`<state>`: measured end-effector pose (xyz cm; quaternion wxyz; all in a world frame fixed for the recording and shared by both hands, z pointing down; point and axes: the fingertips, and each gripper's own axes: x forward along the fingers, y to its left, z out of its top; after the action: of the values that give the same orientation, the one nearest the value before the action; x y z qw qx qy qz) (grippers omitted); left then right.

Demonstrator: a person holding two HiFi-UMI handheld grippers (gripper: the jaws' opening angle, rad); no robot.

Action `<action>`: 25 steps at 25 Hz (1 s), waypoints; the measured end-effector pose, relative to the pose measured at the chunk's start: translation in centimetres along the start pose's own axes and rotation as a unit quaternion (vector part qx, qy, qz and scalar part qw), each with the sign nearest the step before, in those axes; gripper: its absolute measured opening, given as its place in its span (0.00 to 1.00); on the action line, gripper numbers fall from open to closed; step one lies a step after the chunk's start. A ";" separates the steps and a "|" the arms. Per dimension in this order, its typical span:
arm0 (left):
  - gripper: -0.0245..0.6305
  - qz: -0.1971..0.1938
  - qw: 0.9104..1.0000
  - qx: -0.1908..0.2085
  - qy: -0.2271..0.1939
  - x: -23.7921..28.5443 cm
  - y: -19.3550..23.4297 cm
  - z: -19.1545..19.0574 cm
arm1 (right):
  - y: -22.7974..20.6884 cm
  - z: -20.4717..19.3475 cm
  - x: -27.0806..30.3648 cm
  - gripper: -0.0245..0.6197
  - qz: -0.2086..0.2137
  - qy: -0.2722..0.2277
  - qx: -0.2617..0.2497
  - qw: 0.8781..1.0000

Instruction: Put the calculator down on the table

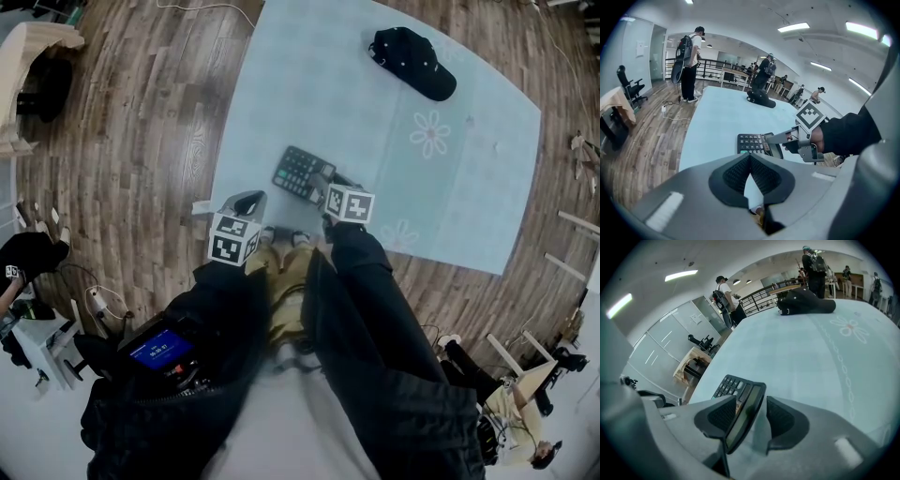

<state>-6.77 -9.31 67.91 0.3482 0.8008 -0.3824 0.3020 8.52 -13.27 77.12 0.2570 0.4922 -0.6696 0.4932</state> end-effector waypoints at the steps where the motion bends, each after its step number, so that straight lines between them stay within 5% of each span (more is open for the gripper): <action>1: 0.04 0.001 1.000 0.001 -0.004 -0.2 -0.1 0.0 | -0.1 0.1 -0.4 0.35 -0.003 -0.007 -0.001 1.000; 12: 0.04 -0.003 0.997 0.032 -0.065 -2.5 -2.2 3.7 | 0.6 4.5 -8.1 0.33 -0.039 -0.141 -0.024 0.989; 25: 0.04 -0.017 0.981 0.058 -0.187 -6.0 -4.9 14.6 | 4.9 11.3 -17.5 0.04 -0.032 -0.263 -0.084 0.960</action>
<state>-2.69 -16.13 53.45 0.2288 0.8683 -0.4088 0.1628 12.34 -16.34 56.26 0.1277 0.6026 -0.7365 0.2795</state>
